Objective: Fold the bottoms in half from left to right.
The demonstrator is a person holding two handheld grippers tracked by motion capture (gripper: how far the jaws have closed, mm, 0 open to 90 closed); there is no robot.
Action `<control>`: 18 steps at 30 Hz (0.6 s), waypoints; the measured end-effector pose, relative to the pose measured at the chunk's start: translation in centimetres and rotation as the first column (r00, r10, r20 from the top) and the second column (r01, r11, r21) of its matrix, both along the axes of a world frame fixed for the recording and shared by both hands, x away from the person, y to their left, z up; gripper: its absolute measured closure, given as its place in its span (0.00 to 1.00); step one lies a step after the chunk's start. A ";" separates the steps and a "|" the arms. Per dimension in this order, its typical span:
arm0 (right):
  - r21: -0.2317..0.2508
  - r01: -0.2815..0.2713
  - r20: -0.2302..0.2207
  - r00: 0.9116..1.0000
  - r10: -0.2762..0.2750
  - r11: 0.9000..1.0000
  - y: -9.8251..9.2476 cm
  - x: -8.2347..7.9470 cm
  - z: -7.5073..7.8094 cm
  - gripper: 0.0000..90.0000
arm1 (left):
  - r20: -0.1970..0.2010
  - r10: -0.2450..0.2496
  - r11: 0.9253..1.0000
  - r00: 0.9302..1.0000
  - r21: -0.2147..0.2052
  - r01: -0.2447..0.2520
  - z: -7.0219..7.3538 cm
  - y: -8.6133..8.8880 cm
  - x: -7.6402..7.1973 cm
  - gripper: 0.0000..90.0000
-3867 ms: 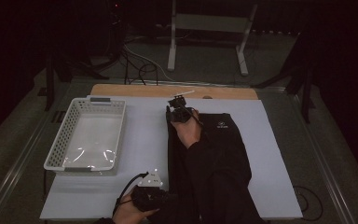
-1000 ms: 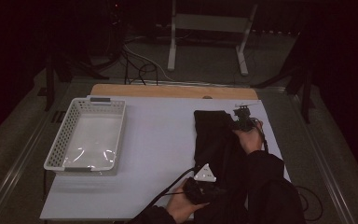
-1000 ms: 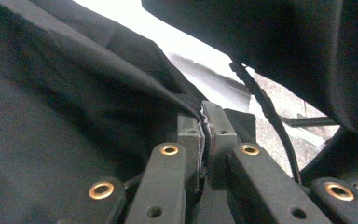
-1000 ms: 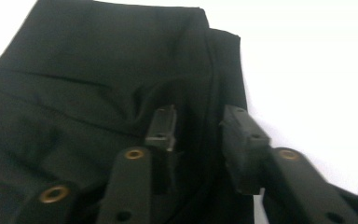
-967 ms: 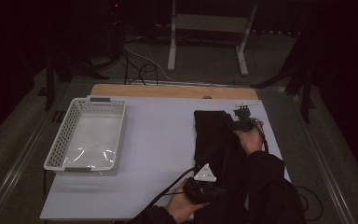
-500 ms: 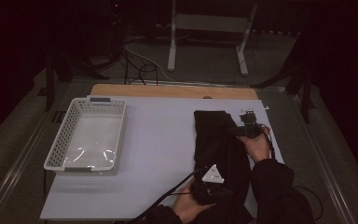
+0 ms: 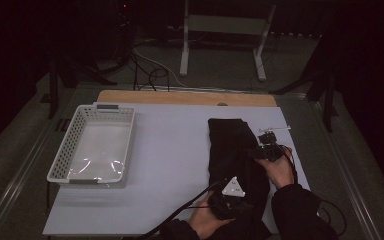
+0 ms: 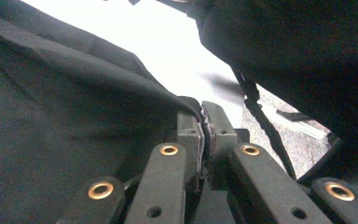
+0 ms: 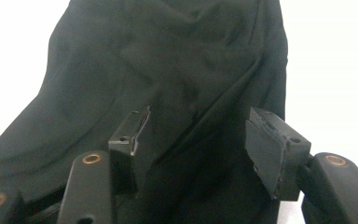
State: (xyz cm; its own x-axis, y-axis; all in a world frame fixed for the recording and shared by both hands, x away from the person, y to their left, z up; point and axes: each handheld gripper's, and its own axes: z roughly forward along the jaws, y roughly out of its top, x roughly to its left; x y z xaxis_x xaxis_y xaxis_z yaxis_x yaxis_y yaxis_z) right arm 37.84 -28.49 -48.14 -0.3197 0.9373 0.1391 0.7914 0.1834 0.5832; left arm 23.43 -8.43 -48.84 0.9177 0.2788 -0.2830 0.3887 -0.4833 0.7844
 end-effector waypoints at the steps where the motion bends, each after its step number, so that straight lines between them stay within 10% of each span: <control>1: 0.011 0.001 -0.005 1.000 -0.001 1.000 0.0 -0.3 -0.1 0.46 | -0.002 -0.001 1.000 1.000 0.000 0.001 -0.1 -0.1 0.0 0.97; 18: 0.024 -0.045 -0.004 0.999 0.045 0.999 0.9 -3.5 -0.6 0.60 | -0.003 -0.011 0.999 1.000 0.032 0.011 -0.8 -0.9 0.0 0.97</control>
